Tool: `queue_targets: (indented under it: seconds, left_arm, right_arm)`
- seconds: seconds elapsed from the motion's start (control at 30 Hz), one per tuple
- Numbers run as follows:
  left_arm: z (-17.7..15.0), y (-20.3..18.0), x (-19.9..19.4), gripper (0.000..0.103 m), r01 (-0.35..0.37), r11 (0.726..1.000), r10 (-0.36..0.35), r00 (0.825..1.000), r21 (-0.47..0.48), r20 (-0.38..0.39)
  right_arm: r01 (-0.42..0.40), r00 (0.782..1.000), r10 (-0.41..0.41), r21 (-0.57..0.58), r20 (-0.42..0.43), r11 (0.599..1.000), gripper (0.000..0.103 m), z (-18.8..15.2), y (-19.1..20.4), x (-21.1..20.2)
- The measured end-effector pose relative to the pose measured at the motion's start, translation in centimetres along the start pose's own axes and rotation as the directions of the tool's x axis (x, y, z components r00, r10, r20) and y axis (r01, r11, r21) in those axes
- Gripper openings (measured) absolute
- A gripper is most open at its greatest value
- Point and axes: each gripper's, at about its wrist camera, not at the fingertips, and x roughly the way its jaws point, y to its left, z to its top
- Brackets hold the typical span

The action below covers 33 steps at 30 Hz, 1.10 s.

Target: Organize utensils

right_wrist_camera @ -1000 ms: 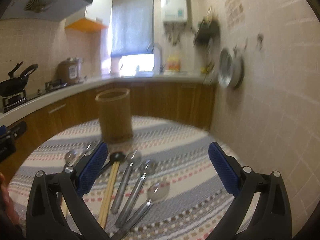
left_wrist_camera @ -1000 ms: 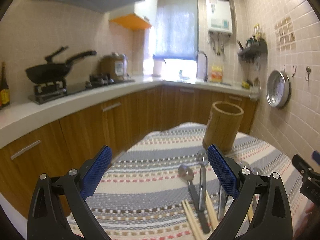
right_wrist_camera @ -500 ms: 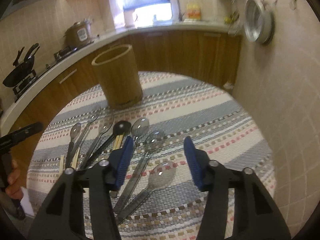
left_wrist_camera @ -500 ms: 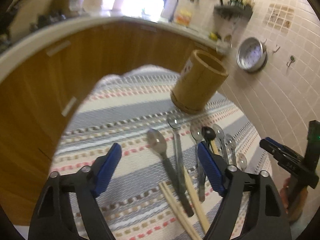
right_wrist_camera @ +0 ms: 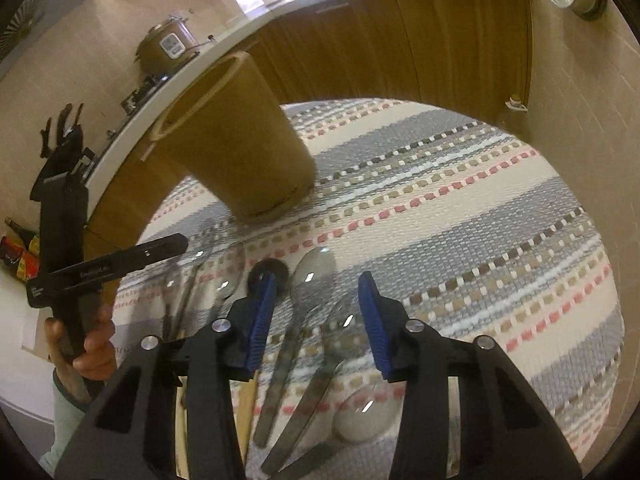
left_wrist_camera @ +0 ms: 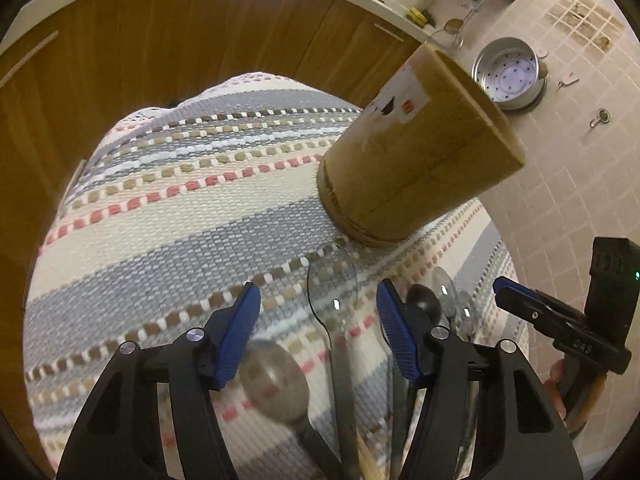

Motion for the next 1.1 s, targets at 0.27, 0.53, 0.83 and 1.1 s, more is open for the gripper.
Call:
queue_targets:
  seconds: [0.27, 0.53, 0.83, 1.1]
  left_arm:
    - [0.6, -1.3, 0.6, 0.059, -0.047, 0.997, 0.047, 0.999, 0.053, 0.017]
    - [0.6, -2.9, 1.4, 0.038, -0.149, 0.984, 0.145, 0.989, 0.099, 0.039]
    - [0.4, -1.5, 1.1, 0.004, -0.114, 0.991, 0.112, 0.993, 0.069, 0.036]
    - [0.2, -0.5, 0.5, 0.002, -0.059, 0.997, 0.057, 0.998, 0.047, 0.029]
  right_arm:
    - [-0.001, 0.999, 0.001, -0.002, -0.046, 1.0, 0.037, -0.3, -0.3, 0.5]
    - [-0.027, 0.998, 0.025, -0.046, -0.06, 0.999, 0.037, 0.1, 3.0, 2.0]
    - [-0.038, 0.998, 0.035, -0.059, -0.057, 0.998, 0.037, 0.7, 4.8, 2.8]
    - [-0.059, 0.996, 0.054, -0.078, -0.071, 0.995, 0.037, 1.1, 5.8, 4.3]
